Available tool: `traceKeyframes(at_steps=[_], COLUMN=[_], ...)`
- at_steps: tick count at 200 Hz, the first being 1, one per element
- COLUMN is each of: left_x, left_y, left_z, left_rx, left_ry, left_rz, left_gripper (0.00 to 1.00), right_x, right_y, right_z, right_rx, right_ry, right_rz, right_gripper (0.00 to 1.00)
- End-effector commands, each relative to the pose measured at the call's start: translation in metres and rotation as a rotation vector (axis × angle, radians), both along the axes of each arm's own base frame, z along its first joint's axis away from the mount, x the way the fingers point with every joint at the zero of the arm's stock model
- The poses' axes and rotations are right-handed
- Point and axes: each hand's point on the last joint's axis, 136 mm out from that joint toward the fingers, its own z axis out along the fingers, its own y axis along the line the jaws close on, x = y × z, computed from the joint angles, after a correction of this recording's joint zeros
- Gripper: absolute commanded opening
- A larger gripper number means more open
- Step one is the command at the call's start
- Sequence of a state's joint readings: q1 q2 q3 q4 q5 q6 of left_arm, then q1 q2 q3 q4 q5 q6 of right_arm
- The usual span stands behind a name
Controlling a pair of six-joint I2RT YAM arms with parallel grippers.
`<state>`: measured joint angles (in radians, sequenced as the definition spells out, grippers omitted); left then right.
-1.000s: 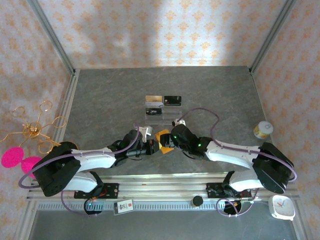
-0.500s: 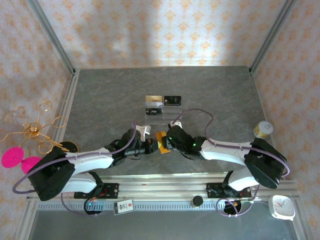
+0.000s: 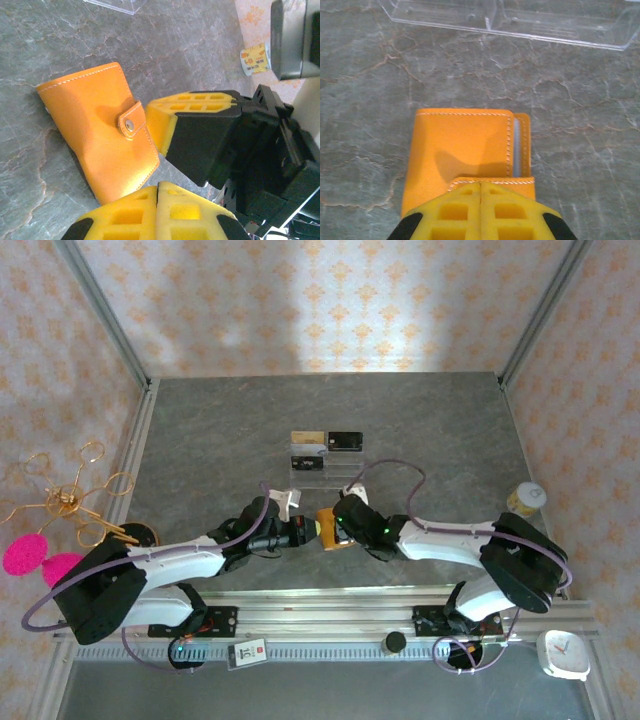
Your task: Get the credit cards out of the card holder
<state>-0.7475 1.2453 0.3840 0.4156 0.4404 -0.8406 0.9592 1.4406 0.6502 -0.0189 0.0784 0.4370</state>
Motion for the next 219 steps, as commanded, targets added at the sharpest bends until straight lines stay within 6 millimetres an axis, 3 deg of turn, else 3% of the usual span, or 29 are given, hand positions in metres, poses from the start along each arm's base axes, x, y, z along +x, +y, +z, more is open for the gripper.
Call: traceKeyframes(at_steps=[1,6,13,20,34,43,58,109,158,182,219], left_x=[0.003,0.002,0.002,0.004,0.004,0.004,0.005,0.01,0.012,0.011,0.009], left_y=[0.003,0.002,0.002,0.004,0.008,0.008,0.012,0.019,0.017,0.018,0.016], left_z=[0.003,0.004,0.002,0.0,-0.005,-0.004,0.0,0.02,0.022,0.018,0.017], left_rx=[-0.015,-0.018,-0.006,0.009,0.023,0.015,0.008,-0.001,0.013,0.024,0.007], left_ry=[-0.016,-0.023,-0.027,-0.028,-0.033,-0.042,-0.066,-0.162,-0.185,-0.184,-0.184], left_rz=[0.012,0.003,-0.004,0.004,0.02,0.023,0.043,0.066,0.056,0.051,0.045], left_gripper=[0.0,0.09,0.26,0.36,0.42,0.43,0.46,0.47,0.47,0.47,0.48], right_x=[0.003,0.004,0.005,0.006,0.006,0.002,-0.001,-0.014,-0.021,-0.023,-0.03], right_y=[-0.016,-0.017,-0.019,-0.02,-0.022,-0.015,-0.015,-0.015,-0.014,-0.019,-0.024], right_z=[0.001,0.002,0.003,0.003,0.001,-0.001,-0.007,-0.012,-0.042,-0.054,-0.063], right_rx=[-0.034,-0.032,-0.029,-0.025,-0.005,0.026,0.056,0.113,0.066,-0.006,-0.026], right_ry=[-0.027,-0.032,-0.039,-0.04,-0.018,0.005,0.05,0.116,0.185,0.197,0.211], right_rz=[-0.055,-0.063,-0.072,-0.083,-0.087,-0.045,-0.026,0.037,0.057,0.05,0.045], right_gripper=[0.0,0.01,0.1,0.23,0.5,0.58,0.61,0.62,0.62,0.53,0.21])
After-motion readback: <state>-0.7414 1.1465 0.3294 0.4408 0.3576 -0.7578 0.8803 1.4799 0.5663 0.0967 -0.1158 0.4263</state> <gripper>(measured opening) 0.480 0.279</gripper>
